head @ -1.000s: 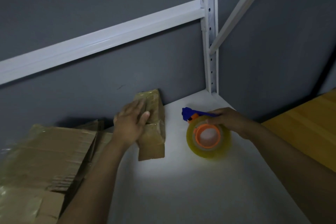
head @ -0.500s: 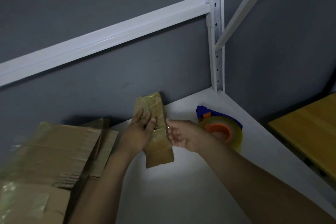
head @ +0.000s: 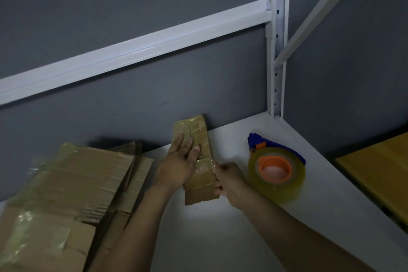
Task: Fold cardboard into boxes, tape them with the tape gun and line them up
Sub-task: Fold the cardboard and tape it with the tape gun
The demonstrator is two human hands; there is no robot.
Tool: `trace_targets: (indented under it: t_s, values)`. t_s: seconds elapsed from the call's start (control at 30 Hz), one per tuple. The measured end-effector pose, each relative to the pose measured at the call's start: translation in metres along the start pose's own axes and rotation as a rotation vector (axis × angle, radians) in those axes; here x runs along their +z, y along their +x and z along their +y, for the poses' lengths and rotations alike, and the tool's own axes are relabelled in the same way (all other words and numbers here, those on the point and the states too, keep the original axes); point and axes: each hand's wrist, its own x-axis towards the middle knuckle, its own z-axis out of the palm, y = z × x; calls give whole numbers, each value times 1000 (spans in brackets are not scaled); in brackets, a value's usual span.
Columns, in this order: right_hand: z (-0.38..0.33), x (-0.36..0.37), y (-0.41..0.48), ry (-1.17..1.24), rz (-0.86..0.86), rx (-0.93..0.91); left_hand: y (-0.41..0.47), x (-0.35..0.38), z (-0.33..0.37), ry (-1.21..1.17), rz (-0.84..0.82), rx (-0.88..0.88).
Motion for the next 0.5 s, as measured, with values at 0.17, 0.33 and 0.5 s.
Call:
trace_targets:
  t_s: [0.17,0.33,0.5]
  values:
    - [-3,-11,-9,-3,47,-229,-5,4,7,-9,10,23]
    - [-15,-24,-13,-333,-164,-641,-10,3,5,-260,69,49]
    - [-28,-50,-8,-985,-153,-1108,-11,-26,-24,-364,-87,229]
